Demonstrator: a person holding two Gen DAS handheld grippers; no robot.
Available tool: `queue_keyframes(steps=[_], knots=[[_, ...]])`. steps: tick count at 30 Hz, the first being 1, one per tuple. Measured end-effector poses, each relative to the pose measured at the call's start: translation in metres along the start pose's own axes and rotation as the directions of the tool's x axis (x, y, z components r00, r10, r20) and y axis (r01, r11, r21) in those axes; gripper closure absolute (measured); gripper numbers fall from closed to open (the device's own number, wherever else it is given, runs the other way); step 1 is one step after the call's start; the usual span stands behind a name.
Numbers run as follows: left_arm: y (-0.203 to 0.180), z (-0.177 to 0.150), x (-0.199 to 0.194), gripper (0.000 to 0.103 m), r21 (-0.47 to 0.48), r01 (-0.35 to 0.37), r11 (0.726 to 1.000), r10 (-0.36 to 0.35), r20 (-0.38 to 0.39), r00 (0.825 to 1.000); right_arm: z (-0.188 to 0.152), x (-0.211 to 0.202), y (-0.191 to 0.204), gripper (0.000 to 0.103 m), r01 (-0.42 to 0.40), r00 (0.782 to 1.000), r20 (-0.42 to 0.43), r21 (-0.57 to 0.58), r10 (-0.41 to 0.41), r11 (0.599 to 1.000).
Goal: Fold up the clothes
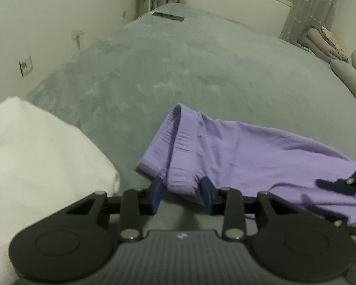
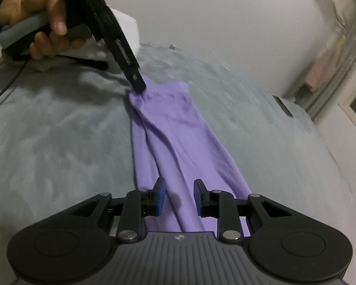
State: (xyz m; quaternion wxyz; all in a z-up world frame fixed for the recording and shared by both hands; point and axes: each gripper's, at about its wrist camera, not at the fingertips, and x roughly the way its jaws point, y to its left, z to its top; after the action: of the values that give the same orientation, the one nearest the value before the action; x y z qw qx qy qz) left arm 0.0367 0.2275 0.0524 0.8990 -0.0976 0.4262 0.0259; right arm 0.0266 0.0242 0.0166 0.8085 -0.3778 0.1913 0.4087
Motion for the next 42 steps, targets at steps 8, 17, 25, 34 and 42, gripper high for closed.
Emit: queue_keyframes(steps=[8, 17, 25, 34, 42], knots=[[0.003, 0.002, 0.012, 0.082, -0.11, 0.024, 0.994, -0.023, 0.007, 1.0, -0.001, 0.029, -0.015, 0.079, 0.016, 1.0, -0.025, 0.088, -0.014, 0.996], [-0.004, 0.012, -0.011, 0.084, -0.1, 0.025, 0.995, -0.01, 0.149, 0.989, 0.001, 0.022, -0.018, 0.102, -0.043, 0.999, -0.011, 0.184, 0.046, 0.982], [0.0, 0.029, -0.019, 0.084, -0.089, 0.076, 0.993, -0.053, 0.24, 0.969, 0.017, 0.004, -0.004, 0.102, -0.004, 0.998, 0.062, 0.192, -0.008, 0.981], [0.013, 0.021, -0.006, 0.084, -0.085, 0.035, 0.996, -0.017, 0.207, 0.978, 0.0, -0.006, -0.046, 0.076, -0.015, 0.999, 0.05, 0.32, -0.001, 0.947], [0.015, 0.02, -0.008, 0.084, -0.098, 0.056, 0.994, -0.033, 0.219, 0.975, -0.019, -0.004, -0.039, 0.075, -0.095, 0.995, 0.041, 0.276, 0.087, 0.956]])
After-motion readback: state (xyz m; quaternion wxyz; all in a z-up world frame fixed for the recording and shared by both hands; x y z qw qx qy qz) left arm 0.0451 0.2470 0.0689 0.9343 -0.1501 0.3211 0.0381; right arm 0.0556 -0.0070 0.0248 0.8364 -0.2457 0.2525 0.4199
